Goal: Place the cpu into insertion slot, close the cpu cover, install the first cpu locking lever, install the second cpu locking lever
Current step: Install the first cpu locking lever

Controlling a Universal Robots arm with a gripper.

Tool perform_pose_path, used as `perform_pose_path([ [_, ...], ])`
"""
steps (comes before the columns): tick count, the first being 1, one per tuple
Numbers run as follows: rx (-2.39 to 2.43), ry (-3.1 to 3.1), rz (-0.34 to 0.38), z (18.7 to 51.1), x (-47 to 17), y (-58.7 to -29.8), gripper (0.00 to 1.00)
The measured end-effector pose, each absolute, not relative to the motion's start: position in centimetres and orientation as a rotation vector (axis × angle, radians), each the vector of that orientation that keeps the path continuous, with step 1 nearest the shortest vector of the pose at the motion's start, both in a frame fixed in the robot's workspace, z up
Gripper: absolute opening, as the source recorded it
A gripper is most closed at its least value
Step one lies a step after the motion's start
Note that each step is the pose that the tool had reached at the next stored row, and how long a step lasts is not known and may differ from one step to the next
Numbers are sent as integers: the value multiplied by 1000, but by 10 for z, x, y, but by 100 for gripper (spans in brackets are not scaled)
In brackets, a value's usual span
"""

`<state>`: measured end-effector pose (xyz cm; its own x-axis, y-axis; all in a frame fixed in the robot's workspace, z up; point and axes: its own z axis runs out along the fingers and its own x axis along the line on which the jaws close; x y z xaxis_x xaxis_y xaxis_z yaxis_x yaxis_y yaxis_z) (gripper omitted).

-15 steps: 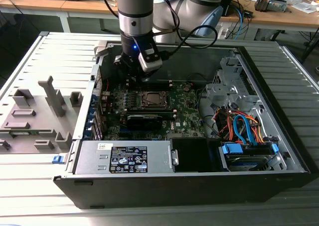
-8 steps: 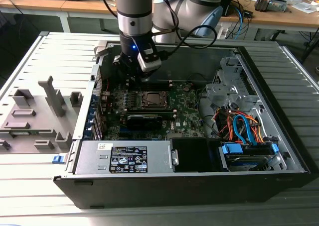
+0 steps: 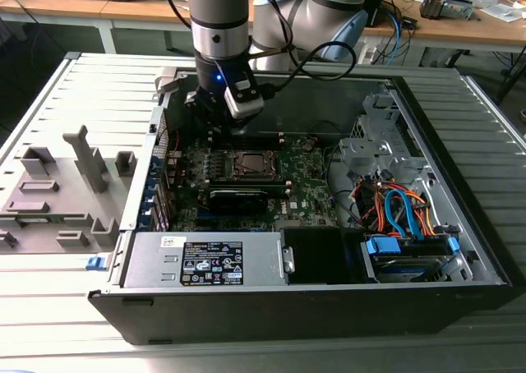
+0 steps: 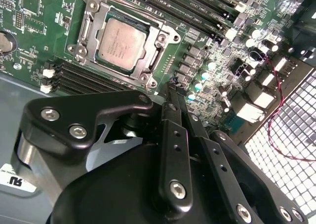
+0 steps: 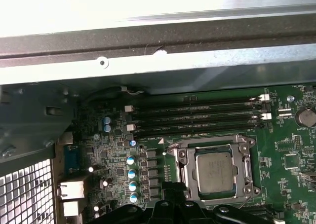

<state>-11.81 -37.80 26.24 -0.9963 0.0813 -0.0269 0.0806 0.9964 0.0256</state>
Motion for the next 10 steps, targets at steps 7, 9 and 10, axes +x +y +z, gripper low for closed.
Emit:
perform_pose_path([
  [7,126,3111,41,262,-119,-378,11],
  [9,127,3111,47,262,-119,-378,11],
  [10,127,3111,49,262,-119,-378,11],
])
